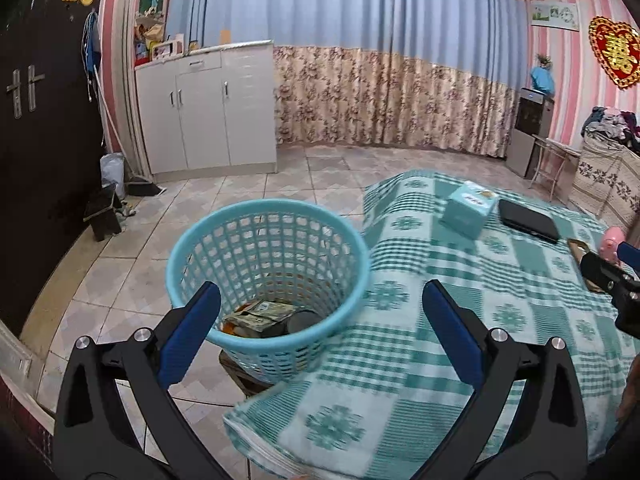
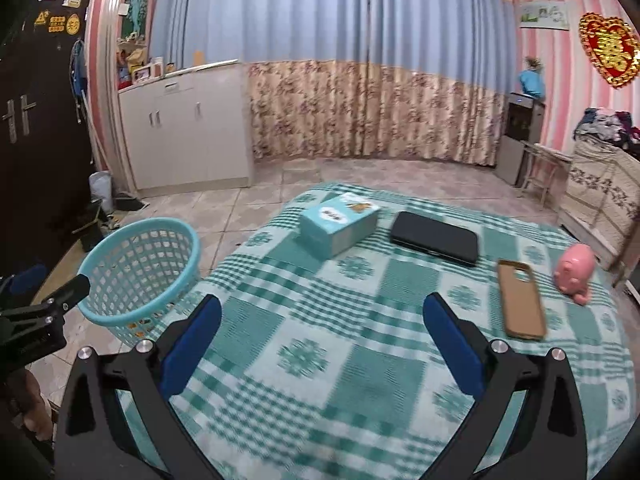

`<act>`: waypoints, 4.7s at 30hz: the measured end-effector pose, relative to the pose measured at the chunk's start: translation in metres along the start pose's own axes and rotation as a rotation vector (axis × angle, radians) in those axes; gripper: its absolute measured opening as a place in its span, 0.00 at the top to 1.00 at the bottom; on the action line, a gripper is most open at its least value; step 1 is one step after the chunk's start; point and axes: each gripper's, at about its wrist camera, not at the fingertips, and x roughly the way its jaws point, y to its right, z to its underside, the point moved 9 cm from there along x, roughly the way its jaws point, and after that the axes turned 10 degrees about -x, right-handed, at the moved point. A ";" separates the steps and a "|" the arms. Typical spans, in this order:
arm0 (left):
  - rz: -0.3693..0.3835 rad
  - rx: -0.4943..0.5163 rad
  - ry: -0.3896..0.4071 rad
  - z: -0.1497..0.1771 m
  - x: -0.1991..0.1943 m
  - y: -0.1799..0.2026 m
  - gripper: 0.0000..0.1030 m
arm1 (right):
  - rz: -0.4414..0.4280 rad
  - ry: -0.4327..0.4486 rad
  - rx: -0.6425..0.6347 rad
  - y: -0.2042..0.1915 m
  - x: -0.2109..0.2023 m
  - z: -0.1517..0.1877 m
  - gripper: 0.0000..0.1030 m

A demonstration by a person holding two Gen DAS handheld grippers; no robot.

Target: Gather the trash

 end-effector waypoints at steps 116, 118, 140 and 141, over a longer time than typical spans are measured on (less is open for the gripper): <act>0.027 0.035 0.067 0.015 -0.050 0.012 0.05 | 0.063 0.090 -0.017 -0.012 -0.051 0.017 0.04; 0.027 0.034 0.065 0.014 -0.050 0.011 0.05 | 0.061 0.089 -0.017 -0.012 -0.050 0.017 0.04; 0.032 0.023 0.067 0.013 -0.051 0.011 0.05 | 0.060 0.094 -0.015 -0.014 -0.049 0.016 0.04; 0.033 0.022 0.069 0.012 -0.051 0.011 0.05 | 0.060 0.095 -0.015 -0.014 -0.048 0.016 0.04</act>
